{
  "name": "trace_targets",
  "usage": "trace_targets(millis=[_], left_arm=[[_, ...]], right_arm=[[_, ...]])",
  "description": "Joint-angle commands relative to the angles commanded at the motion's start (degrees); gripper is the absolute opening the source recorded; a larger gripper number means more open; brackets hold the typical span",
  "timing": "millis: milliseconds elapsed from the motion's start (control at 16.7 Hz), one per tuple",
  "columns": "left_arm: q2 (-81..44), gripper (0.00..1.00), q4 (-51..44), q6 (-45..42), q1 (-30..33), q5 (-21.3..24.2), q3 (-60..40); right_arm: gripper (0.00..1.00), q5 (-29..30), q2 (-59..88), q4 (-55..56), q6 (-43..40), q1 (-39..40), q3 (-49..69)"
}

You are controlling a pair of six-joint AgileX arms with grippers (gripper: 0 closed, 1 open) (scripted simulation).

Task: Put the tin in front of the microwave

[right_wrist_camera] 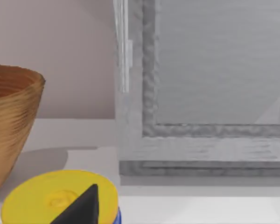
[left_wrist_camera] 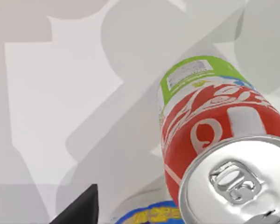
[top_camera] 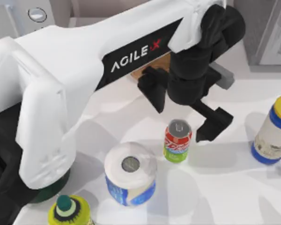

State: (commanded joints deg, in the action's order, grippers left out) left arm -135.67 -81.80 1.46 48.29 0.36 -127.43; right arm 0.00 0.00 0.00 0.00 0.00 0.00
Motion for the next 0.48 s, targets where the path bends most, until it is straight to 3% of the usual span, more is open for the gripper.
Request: trace_targets(millis=[480], left_arm=[[0.23,1.00,11.43,0.09,0.06,0.00,11.69]], right_arm=[[1.00,0.00,0.00,0.00,0.00,0.00,0.00]])
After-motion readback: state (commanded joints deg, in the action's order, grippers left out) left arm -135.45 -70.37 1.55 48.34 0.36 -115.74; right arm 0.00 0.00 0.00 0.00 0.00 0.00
